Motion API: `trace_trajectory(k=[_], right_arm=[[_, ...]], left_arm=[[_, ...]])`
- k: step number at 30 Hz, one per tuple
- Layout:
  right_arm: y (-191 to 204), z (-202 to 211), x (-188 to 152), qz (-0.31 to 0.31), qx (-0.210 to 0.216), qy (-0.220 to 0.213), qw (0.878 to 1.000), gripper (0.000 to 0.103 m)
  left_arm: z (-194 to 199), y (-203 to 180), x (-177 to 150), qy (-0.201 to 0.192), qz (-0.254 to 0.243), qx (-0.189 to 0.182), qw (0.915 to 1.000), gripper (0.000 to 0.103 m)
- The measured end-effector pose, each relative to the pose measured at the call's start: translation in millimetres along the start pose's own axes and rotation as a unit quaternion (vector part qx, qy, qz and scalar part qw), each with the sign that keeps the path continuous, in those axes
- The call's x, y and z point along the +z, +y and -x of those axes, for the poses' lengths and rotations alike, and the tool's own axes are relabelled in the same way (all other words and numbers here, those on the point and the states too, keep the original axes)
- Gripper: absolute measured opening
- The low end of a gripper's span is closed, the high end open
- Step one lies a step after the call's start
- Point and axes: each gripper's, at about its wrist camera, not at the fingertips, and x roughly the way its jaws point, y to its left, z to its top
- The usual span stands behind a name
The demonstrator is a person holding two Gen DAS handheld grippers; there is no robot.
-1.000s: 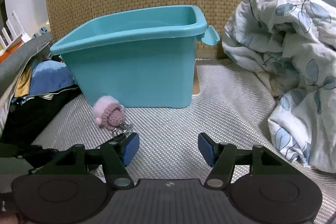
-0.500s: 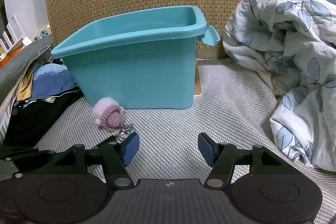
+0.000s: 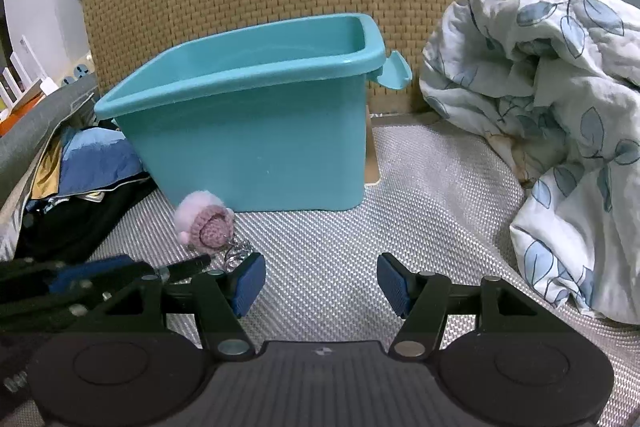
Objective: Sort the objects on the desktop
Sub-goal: 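Lift the pen with the left gripper and carry it over the bin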
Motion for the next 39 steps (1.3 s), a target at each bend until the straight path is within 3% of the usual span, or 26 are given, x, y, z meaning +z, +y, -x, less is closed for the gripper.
trace_trajectory(k=[15, 22, 31, 39], right_arm=[[-2.6, 5.3, 4.7, -0.011, 0.010, -0.006, 1.000, 0.065], [-0.9, 5.9, 6.2, -0.011, 0.018, -0.006, 1.000, 0.066], [-3.0, 4.4, 8.5, -0.021, 0.022, -0.003, 1.000, 0.066], [-2.4, 0.7, 8.6, -0.027, 0.029, 0.005, 0.999, 0.066]], left_arm=[[34.0, -12.0, 55.4, -0.068, -0.014, 0.000, 0.9976, 0.013], [35.3, -18.3, 93.9, -0.094, -0.020, 0.024, 0.9951, 0.013], [10.3, -11.4, 133.1, -0.102, -0.014, 0.037, 0.9940, 0.013], [-30.2, 2.3, 140.9, -0.093, -0.006, 0.037, 0.9950, 0.013]])
